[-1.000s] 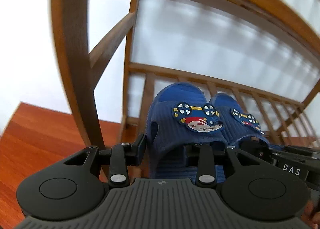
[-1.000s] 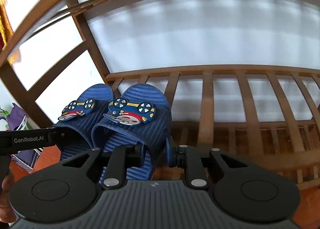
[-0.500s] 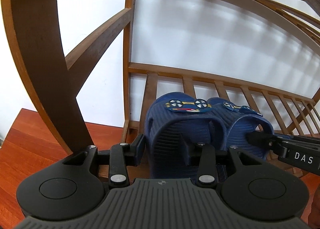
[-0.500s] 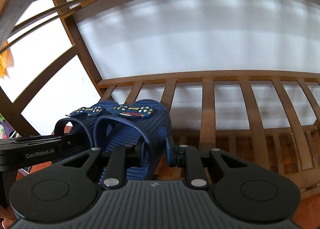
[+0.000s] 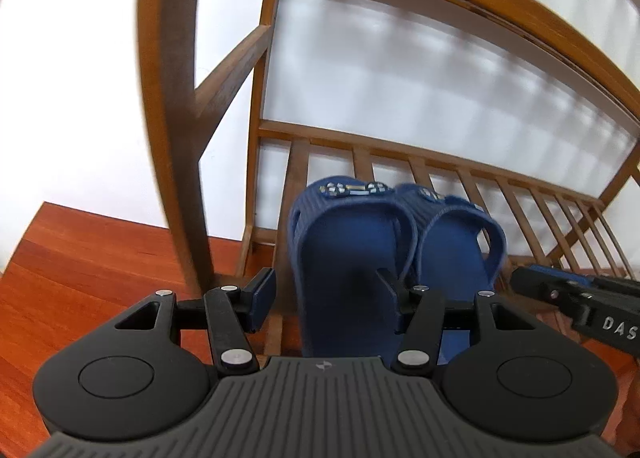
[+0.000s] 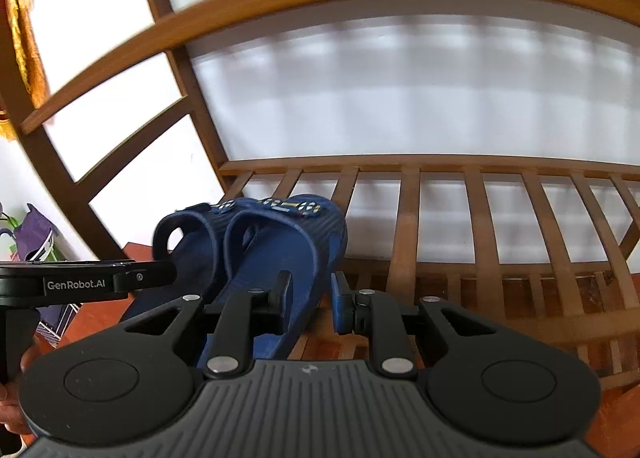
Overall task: Organize scattered shoes
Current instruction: 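Lower the blue slides onto the shelf slats and open both grippers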
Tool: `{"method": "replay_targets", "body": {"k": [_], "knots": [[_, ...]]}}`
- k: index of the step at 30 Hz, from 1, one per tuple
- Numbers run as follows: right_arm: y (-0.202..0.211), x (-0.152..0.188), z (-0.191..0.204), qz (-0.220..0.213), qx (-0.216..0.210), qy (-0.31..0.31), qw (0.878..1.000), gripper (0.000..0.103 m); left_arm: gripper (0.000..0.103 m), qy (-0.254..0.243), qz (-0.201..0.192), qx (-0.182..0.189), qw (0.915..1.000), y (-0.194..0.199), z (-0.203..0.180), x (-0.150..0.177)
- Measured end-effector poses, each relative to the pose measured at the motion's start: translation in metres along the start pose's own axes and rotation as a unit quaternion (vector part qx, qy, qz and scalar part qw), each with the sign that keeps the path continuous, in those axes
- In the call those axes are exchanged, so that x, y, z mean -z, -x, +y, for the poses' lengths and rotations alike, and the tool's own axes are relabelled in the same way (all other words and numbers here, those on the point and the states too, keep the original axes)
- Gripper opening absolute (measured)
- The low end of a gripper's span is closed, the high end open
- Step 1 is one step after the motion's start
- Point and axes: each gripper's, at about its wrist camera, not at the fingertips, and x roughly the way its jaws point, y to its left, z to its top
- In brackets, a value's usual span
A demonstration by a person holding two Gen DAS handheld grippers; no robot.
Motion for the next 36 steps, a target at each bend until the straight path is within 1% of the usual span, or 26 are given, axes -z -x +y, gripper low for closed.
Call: {"method": "replay_targets", "body": {"k": [3,4,6,9,10,11,12,13,14,17,22,25,28,36], "knots": [[0.014,0.009,0.005,-0.004,-0.002,0.009,1.000,0.023,0.057,-0.002,-0.005,0.004,1.0000,0.018,0.002,0.012],[0.016,0.011,0.005,-0.004,-0.001,0.010,1.000,0.023,0.056,-0.003,-0.005,0.004,1.0000,0.017,0.002,0.014],[0.024,0.018,0.010,-0.006,-0.001,0.016,1.000,0.023,0.056,-0.014,-0.011,0.005,0.9998,0.028,0.001,0.023],[0.037,0.031,0.020,-0.012,-0.004,0.030,0.999,0.021,0.053,-0.026,-0.018,0.007,0.9995,0.041,0.000,0.036],[0.039,0.034,0.025,-0.014,-0.004,0.036,0.999,0.019,0.047,-0.029,-0.020,0.008,0.9993,0.044,-0.001,0.039],[0.042,0.038,0.029,-0.017,-0.004,0.041,0.999,0.017,0.038,-0.031,-0.021,0.011,0.9992,0.047,-0.001,0.043],[0.044,0.041,0.032,-0.018,-0.005,0.045,0.999,0.014,0.032,-0.032,-0.022,0.014,0.9992,0.049,-0.002,0.047],[0.046,0.044,0.035,-0.019,-0.007,0.049,0.999,0.010,0.019,-0.033,-0.023,0.017,0.9990,0.052,-0.003,0.051],[0.048,0.048,0.038,-0.021,-0.008,0.053,0.998,0.008,0.010,-0.036,-0.023,0.021,0.9989,0.055,-0.004,0.056],[0.050,0.055,0.045,-0.025,-0.007,0.058,0.998,0.002,0.002,-0.048,-0.028,0.030,0.9980,0.060,-0.007,0.068],[0.052,0.068,0.056,-0.032,-0.009,0.063,0.997,0.001,0.000,-0.051,-0.030,0.038,0.9975,0.058,-0.008,0.072],[0.048,0.072,0.060,-0.027,-0.012,0.065,0.997,0.001,0.000,-0.044,-0.031,0.035,0.9979,0.052,-0.006,0.072],[0.042,0.076,0.065,-0.020,-0.008,0.070,0.997,0.000,0.001,-0.034,-0.024,0.041,0.9983,0.045,-0.003,0.069],[0.023,0.074,0.067,-0.014,0.004,0.068,0.998,0.000,0.001,-0.034,-0.023,0.047,0.9980,0.026,-0.004,0.059]]}}
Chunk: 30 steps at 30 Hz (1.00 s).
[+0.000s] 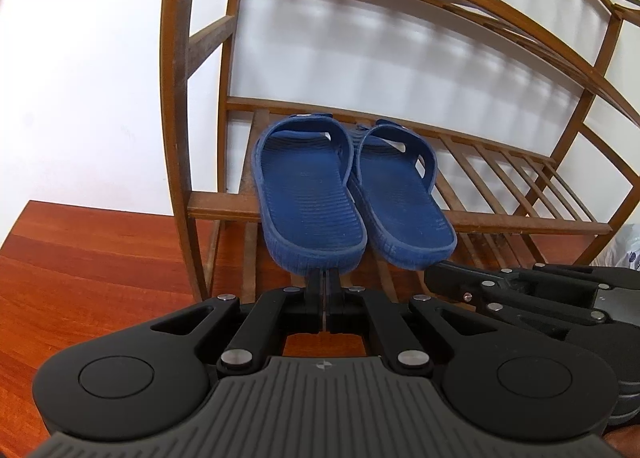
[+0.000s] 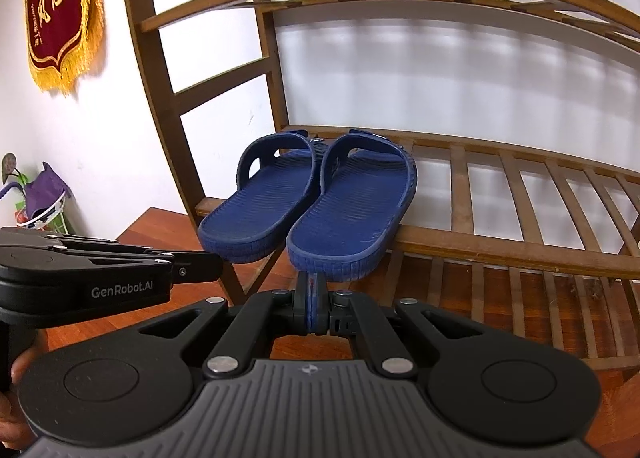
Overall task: Organize scattered shoes
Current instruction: 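Lower the blue slides onto the shelf slats and open both grippers, then withdraw both grippers from the rack back toward the black sandals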
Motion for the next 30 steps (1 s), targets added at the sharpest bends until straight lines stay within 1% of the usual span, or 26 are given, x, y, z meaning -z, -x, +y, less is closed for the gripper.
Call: {"method": "replay_targets", "body": {"k": [7,17,24,26,30], "knots": [[-0.011,-0.006,-0.003,-0.001,0.009,0.003,1.000,0.000,0.001,0.003,-0.002,0.005,1.0000,-0.020,0.001,-0.008],[-0.043,-0.027,-0.013,-0.006,0.017,-0.001,1.000,0.000,0.001,0.017,-0.003,0.004,0.9998,-0.053,0.003,-0.024],[-0.059,-0.038,-0.018,-0.011,0.010,-0.011,1.000,0.000,0.001,0.025,-0.001,0.002,0.9997,-0.068,0.003,-0.029],[-0.061,-0.039,-0.019,-0.010,0.000,-0.015,1.000,0.000,0.001,0.030,-0.001,0.001,0.9996,-0.072,0.004,-0.029],[-0.060,-0.035,-0.016,-0.013,0.003,-0.004,1.000,0.001,0.001,0.038,0.002,0.005,0.9993,-0.074,0.002,-0.029]]}}
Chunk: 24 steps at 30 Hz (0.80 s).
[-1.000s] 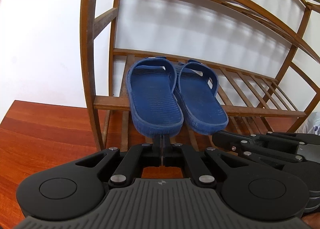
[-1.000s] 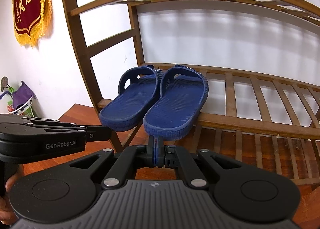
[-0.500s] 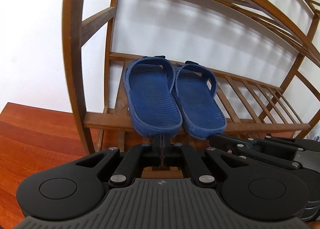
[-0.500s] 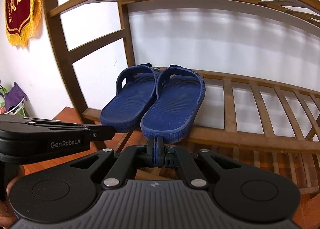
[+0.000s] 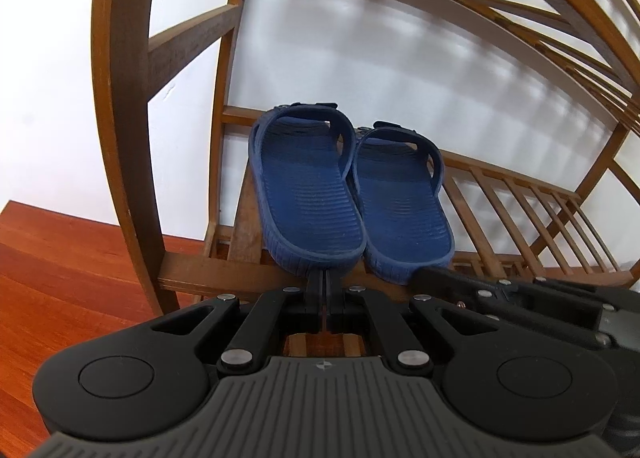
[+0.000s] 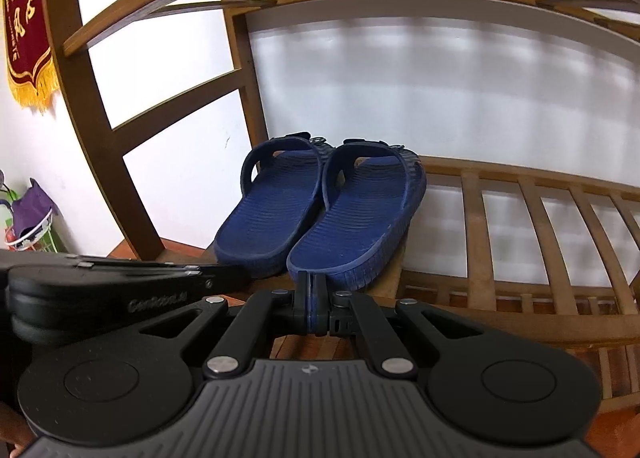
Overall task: Organize scattered shoes
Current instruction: 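Withdraw both grippers from the rack back toward the black sandals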
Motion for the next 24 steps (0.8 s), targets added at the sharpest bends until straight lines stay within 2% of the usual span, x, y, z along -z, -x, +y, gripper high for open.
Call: {"method": "replay_targets", "body": {"k": [10,24], "knots": [[0.014,0.001,0.002,0.008,-0.014,-0.005,1.000,0.002,0.001,0.006,0.000,0.004,1.0000,0.018,-0.002,0.003],[0.077,0.014,0.011,0.018,-0.035,-0.010,0.999,0.003,0.002,0.019,0.013,0.002,0.9997,0.079,-0.007,0.037]]}}
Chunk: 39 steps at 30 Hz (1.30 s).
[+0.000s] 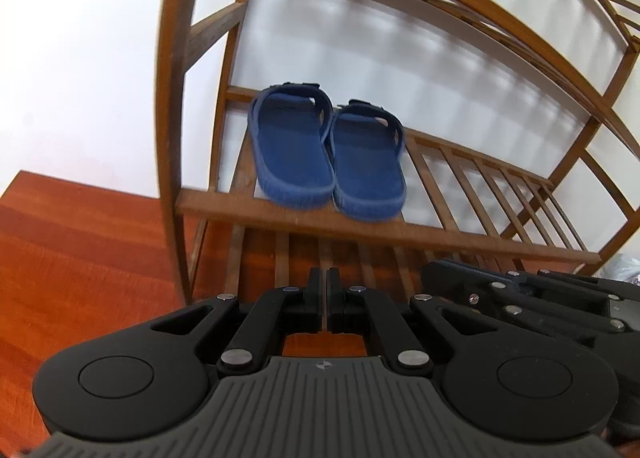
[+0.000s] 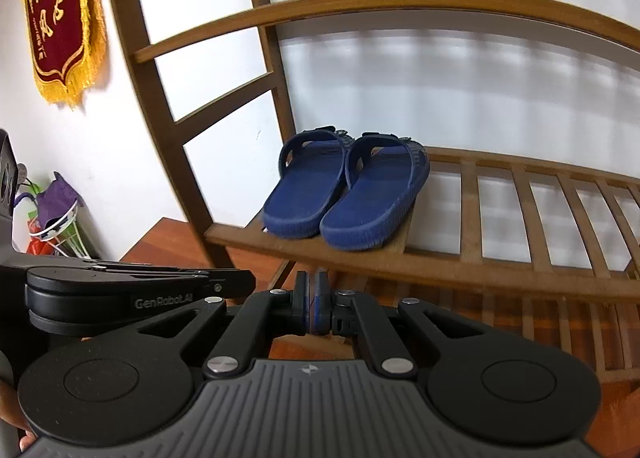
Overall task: Organize scattered shoes
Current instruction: 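Withdraw both grippers from the rack back toward the black sandals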
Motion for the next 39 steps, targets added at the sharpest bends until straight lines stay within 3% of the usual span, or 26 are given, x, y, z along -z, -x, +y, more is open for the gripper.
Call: {"method": "replay_targets", "body": {"k": [14,24,30,39], "knots": [[0.078,0.039,0.008,0.007,-0.047,-0.009,0.999,0.003,0.004,0.020,0.003,-0.017,0.9996,0.062,-0.017,0.054],[0.138,0.090,0.010,0.023,-0.068,-0.001,0.997,0.006,0.006,0.035,0.010,-0.030,0.9989,0.099,-0.035,0.111],[0.168,0.121,0.007,0.029,-0.068,0.006,0.997,0.007,0.008,0.047,0.015,-0.040,0.9980,0.114,-0.043,0.142],[0.191,0.170,-0.003,0.046,-0.055,0.037,0.997,0.012,0.019,0.049,0.034,-0.056,0.9966,0.118,-0.054,0.196]]}}
